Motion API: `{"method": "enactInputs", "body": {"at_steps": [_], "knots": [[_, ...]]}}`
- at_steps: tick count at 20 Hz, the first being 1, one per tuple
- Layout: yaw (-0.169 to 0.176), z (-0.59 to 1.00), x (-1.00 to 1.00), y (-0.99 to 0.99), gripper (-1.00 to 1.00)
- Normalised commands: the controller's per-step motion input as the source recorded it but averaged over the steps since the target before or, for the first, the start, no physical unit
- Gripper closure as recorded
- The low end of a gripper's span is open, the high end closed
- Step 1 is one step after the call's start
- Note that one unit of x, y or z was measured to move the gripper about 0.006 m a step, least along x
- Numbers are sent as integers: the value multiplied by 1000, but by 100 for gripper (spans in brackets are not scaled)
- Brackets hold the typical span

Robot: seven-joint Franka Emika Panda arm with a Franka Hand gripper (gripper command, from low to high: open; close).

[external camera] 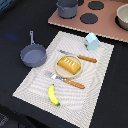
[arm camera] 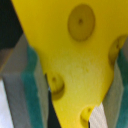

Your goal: Interact with the objects in diverse but meaningful ways.

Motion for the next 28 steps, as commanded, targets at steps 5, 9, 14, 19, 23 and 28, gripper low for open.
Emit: {"method": "enactInputs", "body": {"at_steps": [5,9,14,19,23,28], "knots": [[11,-122,204,143,100],[17,-114,174,161,100],[15,-45,237,229,100],[10,-16,193,190,-100],[12,-41,149,175,-100],[12,-34,74,130,-100]]}}
